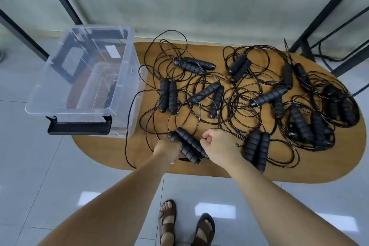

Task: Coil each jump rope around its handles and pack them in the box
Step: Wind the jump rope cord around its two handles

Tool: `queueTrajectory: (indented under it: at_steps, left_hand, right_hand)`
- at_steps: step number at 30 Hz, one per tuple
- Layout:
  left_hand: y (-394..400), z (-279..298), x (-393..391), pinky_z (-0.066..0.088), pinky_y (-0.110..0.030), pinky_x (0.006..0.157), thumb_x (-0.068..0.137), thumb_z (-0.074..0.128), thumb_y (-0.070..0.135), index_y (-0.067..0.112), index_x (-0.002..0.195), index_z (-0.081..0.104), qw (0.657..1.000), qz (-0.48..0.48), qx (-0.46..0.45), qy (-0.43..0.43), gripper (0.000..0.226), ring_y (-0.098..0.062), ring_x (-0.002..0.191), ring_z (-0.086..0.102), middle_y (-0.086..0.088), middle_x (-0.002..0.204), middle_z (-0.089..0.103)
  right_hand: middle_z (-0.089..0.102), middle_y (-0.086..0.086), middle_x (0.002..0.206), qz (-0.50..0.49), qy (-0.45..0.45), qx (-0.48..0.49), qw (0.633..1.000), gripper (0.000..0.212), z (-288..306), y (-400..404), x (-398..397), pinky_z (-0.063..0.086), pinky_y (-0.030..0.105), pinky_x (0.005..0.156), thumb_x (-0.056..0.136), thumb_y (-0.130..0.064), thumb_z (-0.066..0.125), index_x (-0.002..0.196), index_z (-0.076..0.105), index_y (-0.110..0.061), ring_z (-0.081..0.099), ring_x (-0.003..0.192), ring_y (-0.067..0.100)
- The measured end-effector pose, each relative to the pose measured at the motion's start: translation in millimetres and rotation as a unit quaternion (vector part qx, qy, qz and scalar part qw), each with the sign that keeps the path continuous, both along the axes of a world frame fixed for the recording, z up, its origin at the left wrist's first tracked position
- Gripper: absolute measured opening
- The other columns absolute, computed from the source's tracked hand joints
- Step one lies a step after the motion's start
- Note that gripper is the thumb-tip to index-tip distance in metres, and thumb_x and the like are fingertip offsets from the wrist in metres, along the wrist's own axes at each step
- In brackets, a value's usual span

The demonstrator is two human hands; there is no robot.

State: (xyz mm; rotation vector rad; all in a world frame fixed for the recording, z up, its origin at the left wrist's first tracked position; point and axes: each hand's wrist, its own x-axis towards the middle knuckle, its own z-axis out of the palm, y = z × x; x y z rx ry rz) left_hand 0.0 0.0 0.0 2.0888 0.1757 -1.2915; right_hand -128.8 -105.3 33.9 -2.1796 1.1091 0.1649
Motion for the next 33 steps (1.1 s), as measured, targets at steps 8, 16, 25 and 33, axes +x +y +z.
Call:
queueTrajectory:
  at_steps: [8,16,25,33]
  left_hand:
    - [-7.2,-37.2,0.7,0.060,-0.042,0.082,0.088,0.066,0.041,0.010,0.081,0.058,0.998,0.003,0.028,-0.051,0.033,-0.027,0.080,0.072,-0.013,0.084,0.071]
    - [-6.8,-51.5,-3.2,0.059,-0.044,0.084,0.085,0.075,0.035,0.005,0.090,0.064,0.997,0.072,-0.015,-0.002,0.033,-0.028,0.082,0.070,-0.014,0.085,0.070]
    - [-6.7,12.0,-9.4,0.057,-0.050,0.087,0.092,0.059,0.015,0.011,0.121,0.047,0.967,0.151,-0.172,0.111,0.032,-0.033,0.099,0.064,-0.018,0.115,0.062]
    - [-13.7,81.9,-17.4,0.055,-0.042,0.079,0.096,0.047,0.030,0.016,0.110,0.059,0.974,0.086,-0.201,0.059,0.023,-0.033,0.096,0.063,-0.015,0.104,0.067]
  right_hand:
    - [0.056,0.001,0.134,0.013,0.069,0.016,0.997,0.038,-37.5,-1.4,27.1,0.053,0.034,0.089,0.098,-0.034,0.052,0.135,0.055,-0.024,0.058,0.117,0.020]
    - [0.060,0.003,0.131,0.006,0.106,0.055,0.993,0.044,-60.0,6.1,37.5,0.050,0.034,0.089,0.095,-0.038,0.055,0.137,0.055,-0.027,0.059,0.113,0.024]
    - [0.070,0.002,0.100,-0.121,-0.013,0.194,0.973,0.021,-14.8,18.1,26.2,0.055,0.031,0.059,0.099,-0.028,0.053,0.114,0.066,-0.022,0.066,0.083,0.024]
    - [0.070,0.003,0.088,-0.325,-0.177,0.338,0.865,0.009,56.0,26.6,11.3,0.047,0.022,0.055,0.099,-0.019,0.057,0.094,0.064,-0.015,0.062,0.072,0.012]
